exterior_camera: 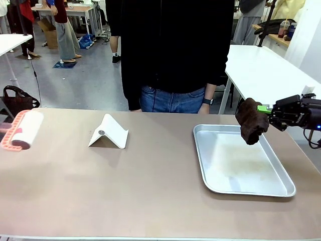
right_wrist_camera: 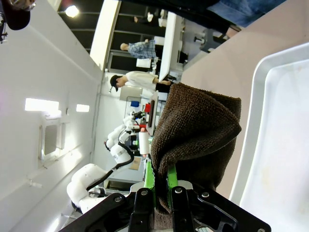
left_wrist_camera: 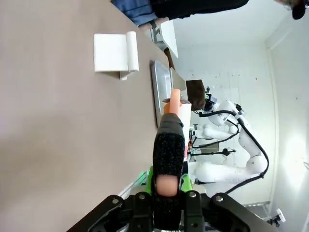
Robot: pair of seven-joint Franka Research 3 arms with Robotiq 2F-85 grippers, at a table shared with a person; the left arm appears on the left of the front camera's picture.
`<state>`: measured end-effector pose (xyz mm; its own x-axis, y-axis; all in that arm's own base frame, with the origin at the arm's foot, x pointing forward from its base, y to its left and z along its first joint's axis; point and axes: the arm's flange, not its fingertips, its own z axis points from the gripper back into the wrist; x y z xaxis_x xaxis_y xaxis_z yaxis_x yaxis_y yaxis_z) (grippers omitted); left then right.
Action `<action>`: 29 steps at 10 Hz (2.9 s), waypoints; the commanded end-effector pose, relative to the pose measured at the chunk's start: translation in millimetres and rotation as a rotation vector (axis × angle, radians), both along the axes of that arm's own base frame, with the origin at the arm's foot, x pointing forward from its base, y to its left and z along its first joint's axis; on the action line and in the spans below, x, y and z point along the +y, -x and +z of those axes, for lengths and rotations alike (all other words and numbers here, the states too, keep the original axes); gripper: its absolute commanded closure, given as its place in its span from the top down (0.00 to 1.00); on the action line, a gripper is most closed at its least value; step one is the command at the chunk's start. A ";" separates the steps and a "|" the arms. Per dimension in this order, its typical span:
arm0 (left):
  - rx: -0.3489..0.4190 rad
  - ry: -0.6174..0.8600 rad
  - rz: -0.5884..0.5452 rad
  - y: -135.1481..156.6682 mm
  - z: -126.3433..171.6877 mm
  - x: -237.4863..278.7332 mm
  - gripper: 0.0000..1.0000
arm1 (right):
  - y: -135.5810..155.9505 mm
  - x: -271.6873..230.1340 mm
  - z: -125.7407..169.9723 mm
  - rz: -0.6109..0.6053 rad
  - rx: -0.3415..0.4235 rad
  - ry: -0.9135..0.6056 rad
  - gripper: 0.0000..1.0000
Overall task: Clean the surface of the table.
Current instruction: Clean the area not pointed to by the person, then return the Lint Roller and towel to their original positions.
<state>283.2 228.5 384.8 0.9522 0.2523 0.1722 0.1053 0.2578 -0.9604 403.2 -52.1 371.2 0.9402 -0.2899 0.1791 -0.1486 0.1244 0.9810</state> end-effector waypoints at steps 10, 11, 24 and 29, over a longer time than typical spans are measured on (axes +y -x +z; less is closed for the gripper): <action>0.042 0.034 0.045 29.2 -11.0 22.9 0.22 | -0.4 -1.4 6.0 0.007 0.021 -0.005 0.11; 0.042 0.034 0.045 29.2 -11.0 22.9 0.22 | -0.4 -1.4 6.0 0.007 0.021 -0.005 0.11; 0.039 -0.146 -0.040 -94.4 78.5 -149.5 0.22 | -36.1 155.3 49.8 0.015 -0.126 0.060 0.11; 0.109 -0.439 -0.101 -167.5 74.4 -279.6 0.22 | -21.4 268.7 1.3 0.068 -0.090 0.396 0.11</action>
